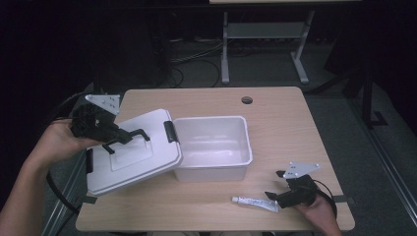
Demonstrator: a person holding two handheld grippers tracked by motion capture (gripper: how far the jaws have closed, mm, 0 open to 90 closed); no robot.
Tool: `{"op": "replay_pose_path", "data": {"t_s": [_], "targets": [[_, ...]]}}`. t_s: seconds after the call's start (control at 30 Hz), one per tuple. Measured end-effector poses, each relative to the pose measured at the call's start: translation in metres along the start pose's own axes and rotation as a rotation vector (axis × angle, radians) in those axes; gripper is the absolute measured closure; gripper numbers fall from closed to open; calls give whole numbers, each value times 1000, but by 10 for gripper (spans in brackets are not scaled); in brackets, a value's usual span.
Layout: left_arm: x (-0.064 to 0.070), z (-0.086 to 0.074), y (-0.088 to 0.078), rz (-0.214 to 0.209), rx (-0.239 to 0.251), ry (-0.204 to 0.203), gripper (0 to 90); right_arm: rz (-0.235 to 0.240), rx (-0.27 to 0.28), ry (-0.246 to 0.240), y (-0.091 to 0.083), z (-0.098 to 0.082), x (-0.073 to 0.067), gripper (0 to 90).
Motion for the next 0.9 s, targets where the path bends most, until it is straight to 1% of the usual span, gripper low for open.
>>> {"op": "replay_pose_path", "data": {"t_s": [0.2,0.3,0.47,0.63,0.77,0.9], "targets": [[0,-16,-2,10,3,-23,840,-5,1,4,-1,0,0,151],[0,-24,1,12,-4,-33,841,-3,5,3,-1,1,-1,152],[-1,-39,4,9,2,-56,840,-6,-4,0,1,1,-2,152],[0,-53,5,12,11,-86,840,-5,4,-3,1,3,-3,152],[1,-64,7,14,7,-98,840,-6,0,-1,2,3,-4,152],[1,-76,11,16,16,-115,840,-8,-3,2,3,3,-5,152]]}}
Point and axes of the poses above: each handheld gripper's, and its own axes: y roughly forward along the jaws, z roughly out of its top, x roughly to its right, the point moved 1 cm from there along y, roughly forward along the jaws, and after that the axes turned 1 degree about y, right-handed, at the moved point
